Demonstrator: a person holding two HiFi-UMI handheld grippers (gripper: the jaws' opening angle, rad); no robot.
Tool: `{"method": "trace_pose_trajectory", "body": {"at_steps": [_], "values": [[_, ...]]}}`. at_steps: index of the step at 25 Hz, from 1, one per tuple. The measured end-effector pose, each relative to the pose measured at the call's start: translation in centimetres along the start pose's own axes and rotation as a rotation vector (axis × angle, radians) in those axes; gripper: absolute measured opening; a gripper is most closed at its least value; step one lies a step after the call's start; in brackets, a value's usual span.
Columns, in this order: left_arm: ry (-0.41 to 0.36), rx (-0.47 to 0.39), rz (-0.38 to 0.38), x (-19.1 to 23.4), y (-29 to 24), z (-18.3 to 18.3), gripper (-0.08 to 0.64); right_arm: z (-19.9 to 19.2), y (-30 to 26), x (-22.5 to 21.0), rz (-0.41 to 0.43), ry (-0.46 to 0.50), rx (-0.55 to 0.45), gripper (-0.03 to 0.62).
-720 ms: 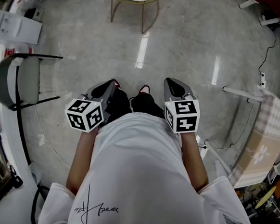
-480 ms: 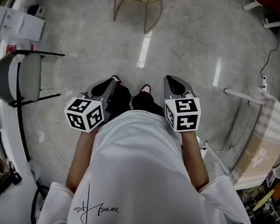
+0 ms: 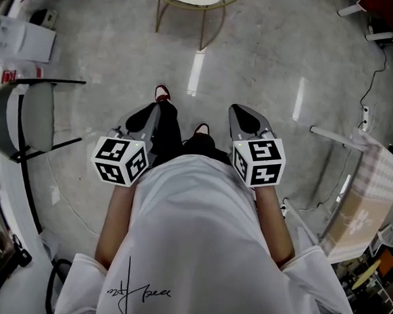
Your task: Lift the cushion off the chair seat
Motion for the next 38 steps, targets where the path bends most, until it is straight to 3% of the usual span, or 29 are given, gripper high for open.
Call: {"method": "trace_pose_trajectory", "body": {"at_steps": [8, 16, 20, 24, 28, 38], "values": [[-0.141, -0.049, -0.068, 3.6, -3.2, 7.5, 0.000, 7.1, -5.0, 0.5, -0.038, -0.019, -0.072, 0.008], [-0.163, -0.165, -0.039, 9.4, -4.4, 15.9, 0.000, 14.6, -10.0, 2.0, -0.072, -0.014, -0.183, 0.008], [-0.185, -0.210, -0.087, 11.0, -4.7, 18.9, 0.000, 17.4, -12.2, 2.8, -0.055, -0.023, -0.198, 0.008], [-0.202, -0.205, -0.144, 12.2, -4.7, 20.5, 0.000, 19.3, -13.7, 4.2, -0.045, -0.020, -0.197, 0.006], [-0.173, -0.183, -0.205, 13.2, -5.4, 21.5, 0.003, 20.9, -14.9, 4.8, -0.091, 0.013, -0.211, 0.006], [-0.208, -0.131, -0.170, 14.8, -7.0, 22.3, 0.003, 21.8, -15.8, 5.3, -0.120, -0.001, -0.237, 0.006]]}}
Point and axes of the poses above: the fingertips, and each gripper's own axes: y backward along the fingers, x to its left, z out of its top, the point moved 2 cm from there along y, backward along the fingers, and after that the axes turned 5 degrees about y, right-handed, at the moved point
